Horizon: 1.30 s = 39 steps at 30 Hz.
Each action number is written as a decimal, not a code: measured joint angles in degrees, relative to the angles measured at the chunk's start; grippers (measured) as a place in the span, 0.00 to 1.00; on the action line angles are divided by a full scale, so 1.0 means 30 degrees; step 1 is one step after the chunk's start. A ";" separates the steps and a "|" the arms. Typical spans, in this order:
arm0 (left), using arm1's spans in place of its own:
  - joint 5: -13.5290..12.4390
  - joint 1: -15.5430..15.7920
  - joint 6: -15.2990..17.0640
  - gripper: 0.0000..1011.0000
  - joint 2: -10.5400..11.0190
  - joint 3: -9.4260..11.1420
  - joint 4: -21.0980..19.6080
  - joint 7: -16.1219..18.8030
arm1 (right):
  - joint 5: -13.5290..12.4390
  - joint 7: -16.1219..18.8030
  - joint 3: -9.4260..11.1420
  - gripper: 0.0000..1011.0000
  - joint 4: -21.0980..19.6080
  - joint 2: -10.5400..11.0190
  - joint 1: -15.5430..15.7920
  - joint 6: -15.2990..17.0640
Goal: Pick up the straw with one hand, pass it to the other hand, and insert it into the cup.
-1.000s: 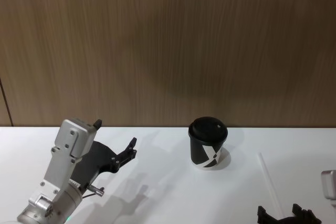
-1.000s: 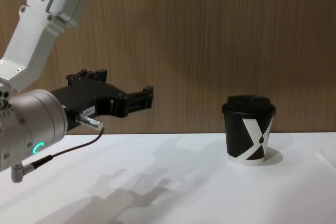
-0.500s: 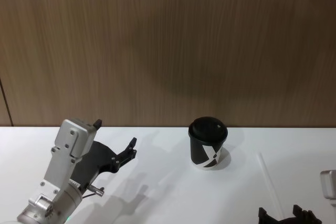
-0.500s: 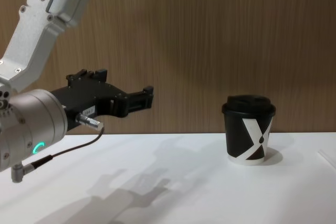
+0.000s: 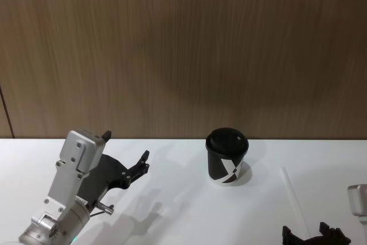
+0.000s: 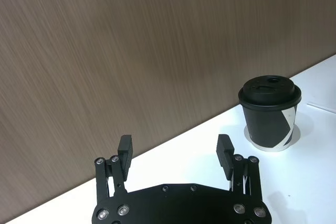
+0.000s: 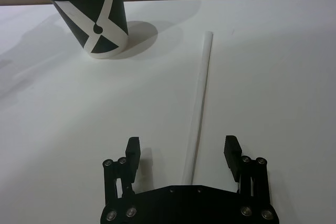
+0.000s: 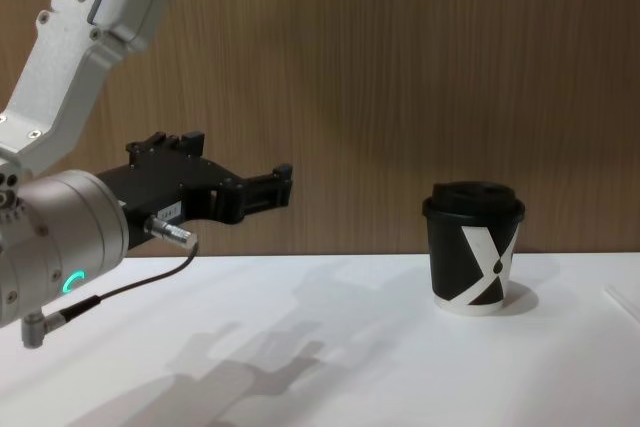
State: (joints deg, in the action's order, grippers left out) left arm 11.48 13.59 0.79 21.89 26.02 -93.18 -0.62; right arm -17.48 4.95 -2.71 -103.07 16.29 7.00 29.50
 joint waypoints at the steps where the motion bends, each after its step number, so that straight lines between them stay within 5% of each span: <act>1: 0.0001 0.0000 0.0000 0.99 0.0001 0.0000 0.0000 0.0000 | 0.0014 0.0019 0.0000 0.99 0.0017 0.0007 -0.0022 0.0015; 10: 0.0001 -0.0001 0.0000 0.99 0.0001 0.0000 0.0000 0.0000 | 0.0159 0.0189 -0.0006 0.99 0.0158 0.0066 -0.0170 0.0161; 25: 0.0001 0.0000 0.0000 0.99 0.0000 0.0000 0.0000 0.0000 | 0.0265 0.0277 -0.0005 0.63 0.0260 0.0104 -0.0263 0.0266; 39: 0.0000 0.0001 0.0001 0.99 0.0000 0.0001 0.0000 0.0000 | 0.0295 0.0321 -0.0027 0.54 0.0290 0.0113 -0.0287 0.0307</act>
State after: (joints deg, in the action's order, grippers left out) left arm 11.48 13.59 0.80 21.89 26.02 -93.18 -0.62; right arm -16.59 5.91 -2.80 -102.20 16.63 6.14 30.42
